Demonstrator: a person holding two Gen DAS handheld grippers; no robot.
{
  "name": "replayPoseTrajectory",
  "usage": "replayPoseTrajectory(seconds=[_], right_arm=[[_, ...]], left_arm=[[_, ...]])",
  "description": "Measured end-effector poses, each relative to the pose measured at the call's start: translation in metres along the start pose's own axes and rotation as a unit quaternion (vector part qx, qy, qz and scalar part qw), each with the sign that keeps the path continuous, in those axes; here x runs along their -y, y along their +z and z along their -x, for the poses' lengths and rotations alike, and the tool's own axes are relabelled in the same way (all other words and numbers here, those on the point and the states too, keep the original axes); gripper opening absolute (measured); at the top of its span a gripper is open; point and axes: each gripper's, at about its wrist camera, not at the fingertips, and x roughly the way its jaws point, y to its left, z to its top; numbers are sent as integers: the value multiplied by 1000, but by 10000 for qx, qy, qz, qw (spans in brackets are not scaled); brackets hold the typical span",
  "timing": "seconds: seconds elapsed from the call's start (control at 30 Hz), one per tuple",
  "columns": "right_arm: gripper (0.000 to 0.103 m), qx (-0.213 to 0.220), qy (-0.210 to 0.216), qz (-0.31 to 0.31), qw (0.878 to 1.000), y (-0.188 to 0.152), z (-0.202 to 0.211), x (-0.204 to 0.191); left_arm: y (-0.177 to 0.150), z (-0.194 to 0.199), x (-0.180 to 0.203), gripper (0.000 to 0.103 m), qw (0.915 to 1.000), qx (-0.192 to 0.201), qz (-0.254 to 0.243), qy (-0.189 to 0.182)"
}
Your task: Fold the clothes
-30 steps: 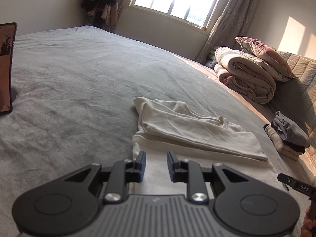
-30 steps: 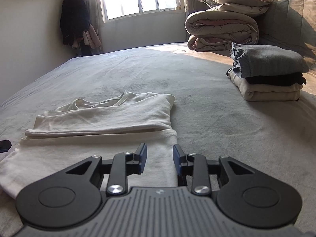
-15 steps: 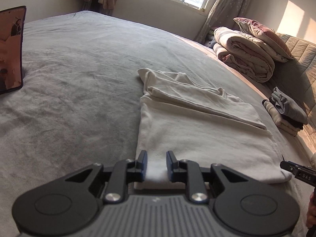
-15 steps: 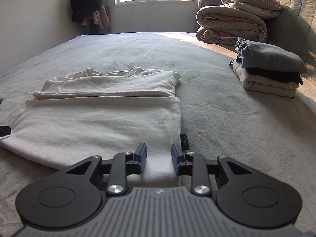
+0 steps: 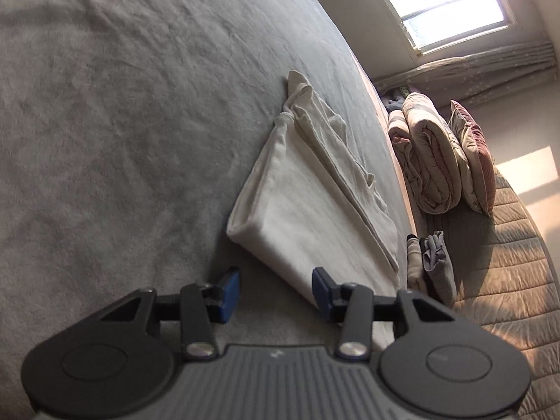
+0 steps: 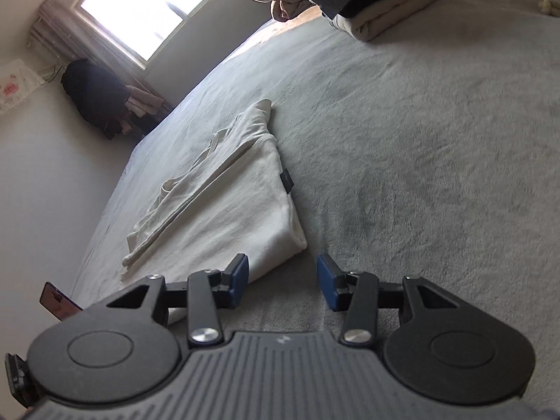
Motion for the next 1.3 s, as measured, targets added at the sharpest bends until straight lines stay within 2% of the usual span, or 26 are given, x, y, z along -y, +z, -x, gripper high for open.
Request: replayPoseTrajectory(seconds=[0.13,0.23,0.47,0.5,0.53,0.6,0.8,1.1,1.3], right_arm=[[48,-6,223,-419,9989,3,-8,5],[45,13,343,-759,9965,9,-16,9],[18,27,466,-1449,9883,21,-38,17],[15,21,454,-1491,9878,22,-39,16],[14,21,436,-1526,9873,23,-38,16],[13,12,553,-1750,9830,24,-34,19],[12,3,1112,-2462,9628,31,-21,30],[12,78,1649,-2838,9446,62,-14,16],[13,101,1947,-3131,9295,84,-22,8]], left_arm=[[-5,-10,-13,41,9969,-43,726,-311],[-3,-16,-18,33,9941,144,1023,-318],[-2,-28,-16,23,9883,355,1447,-318],[-2,-29,-15,17,9880,351,1472,-302],[-1,-29,-15,14,9875,314,1518,-297],[1,-29,-18,10,9844,251,1687,-443],[6,-23,-11,9,9786,192,1879,-815],[25,-22,14,9,9696,227,2114,-1212],[39,-25,29,9,9572,254,2437,-1539]])
